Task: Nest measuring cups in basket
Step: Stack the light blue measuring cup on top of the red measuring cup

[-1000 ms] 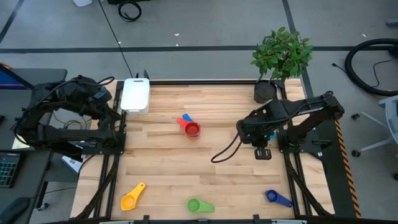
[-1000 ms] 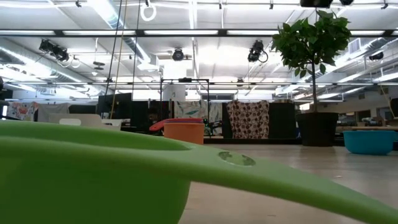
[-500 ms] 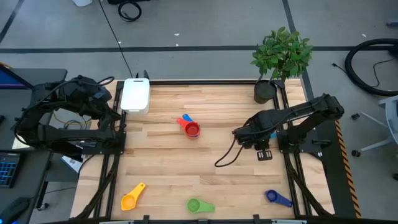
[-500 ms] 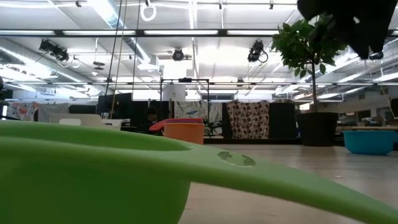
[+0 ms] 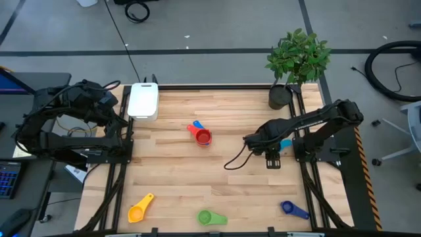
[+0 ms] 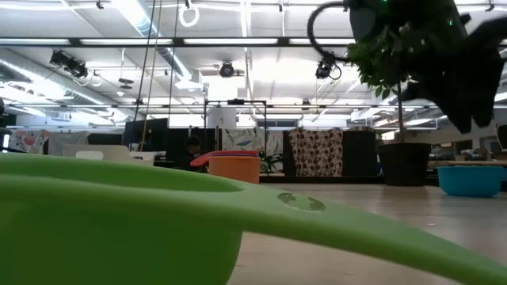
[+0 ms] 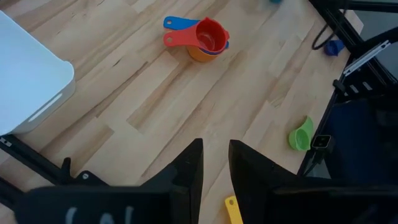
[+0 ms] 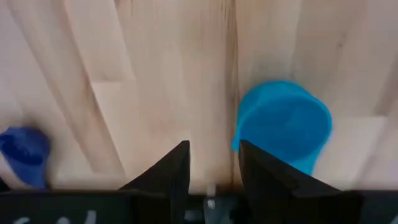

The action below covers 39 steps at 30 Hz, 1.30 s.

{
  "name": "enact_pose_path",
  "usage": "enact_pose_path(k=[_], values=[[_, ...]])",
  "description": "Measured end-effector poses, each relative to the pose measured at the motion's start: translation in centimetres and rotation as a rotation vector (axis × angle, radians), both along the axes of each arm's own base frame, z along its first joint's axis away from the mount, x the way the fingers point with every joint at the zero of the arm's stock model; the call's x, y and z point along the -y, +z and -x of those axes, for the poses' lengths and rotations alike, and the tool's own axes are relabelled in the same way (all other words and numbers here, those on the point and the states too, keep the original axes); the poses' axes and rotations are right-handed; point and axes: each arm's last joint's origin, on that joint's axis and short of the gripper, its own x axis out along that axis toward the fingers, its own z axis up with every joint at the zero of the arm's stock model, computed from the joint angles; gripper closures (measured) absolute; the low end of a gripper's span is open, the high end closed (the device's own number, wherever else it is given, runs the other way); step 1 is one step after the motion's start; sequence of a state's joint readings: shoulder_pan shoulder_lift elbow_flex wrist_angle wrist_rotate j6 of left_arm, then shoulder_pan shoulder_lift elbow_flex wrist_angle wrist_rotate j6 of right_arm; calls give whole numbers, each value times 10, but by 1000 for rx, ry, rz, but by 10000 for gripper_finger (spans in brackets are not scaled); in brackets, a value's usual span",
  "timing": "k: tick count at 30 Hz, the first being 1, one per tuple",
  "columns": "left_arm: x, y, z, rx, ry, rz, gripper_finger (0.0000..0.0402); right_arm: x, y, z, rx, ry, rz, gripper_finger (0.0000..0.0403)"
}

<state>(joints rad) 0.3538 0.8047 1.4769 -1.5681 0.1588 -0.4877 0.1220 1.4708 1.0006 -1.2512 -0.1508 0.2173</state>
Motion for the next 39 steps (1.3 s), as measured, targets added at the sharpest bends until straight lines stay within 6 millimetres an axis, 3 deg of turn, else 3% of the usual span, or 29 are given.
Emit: enact_pose_path(k=[5, 24, 39], values=[[0, 0, 0, 1, 0, -1, 320, 5, -20, 5, -5, -25, -17, 269], [-2, 3, -4, 45, 11, -29, 320, 25, -54, 16, 10, -143, 43, 271], [-2, 3, -4, 49, 11, -31, 320, 29, -49, 14, 8, -133, 47, 271]])
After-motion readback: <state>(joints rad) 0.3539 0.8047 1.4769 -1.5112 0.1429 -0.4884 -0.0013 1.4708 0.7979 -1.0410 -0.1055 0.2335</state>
